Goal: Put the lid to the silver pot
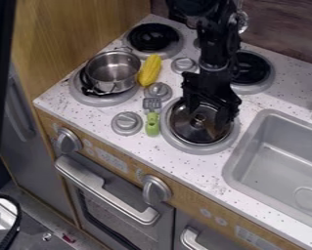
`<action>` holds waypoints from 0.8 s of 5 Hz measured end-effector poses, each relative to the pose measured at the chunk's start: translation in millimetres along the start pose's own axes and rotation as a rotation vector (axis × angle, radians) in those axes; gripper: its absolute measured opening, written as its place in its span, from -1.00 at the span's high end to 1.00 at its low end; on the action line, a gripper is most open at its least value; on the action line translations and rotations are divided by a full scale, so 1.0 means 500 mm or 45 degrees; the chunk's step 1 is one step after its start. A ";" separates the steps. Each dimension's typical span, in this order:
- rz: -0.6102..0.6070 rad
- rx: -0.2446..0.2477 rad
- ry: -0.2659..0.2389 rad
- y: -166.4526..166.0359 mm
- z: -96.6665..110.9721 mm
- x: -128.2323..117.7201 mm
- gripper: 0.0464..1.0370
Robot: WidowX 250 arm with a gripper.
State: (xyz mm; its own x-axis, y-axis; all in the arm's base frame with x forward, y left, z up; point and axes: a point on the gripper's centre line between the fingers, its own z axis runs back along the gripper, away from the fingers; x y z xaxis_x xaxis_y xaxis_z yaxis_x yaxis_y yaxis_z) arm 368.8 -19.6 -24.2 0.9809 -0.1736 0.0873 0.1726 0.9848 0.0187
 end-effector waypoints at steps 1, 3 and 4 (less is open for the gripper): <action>0.036 -0.018 0.002 -0.001 -0.019 0.003 -0.92; 0.054 -0.008 -0.011 0.016 -0.020 0.012 -0.24; 0.059 0.006 -0.005 0.028 -0.024 0.012 0.31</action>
State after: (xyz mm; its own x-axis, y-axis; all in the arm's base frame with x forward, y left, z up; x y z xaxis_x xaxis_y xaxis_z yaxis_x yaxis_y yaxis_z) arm 378.1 -6.7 -35.5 0.9875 -0.1279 0.0920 0.1267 0.9918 0.0191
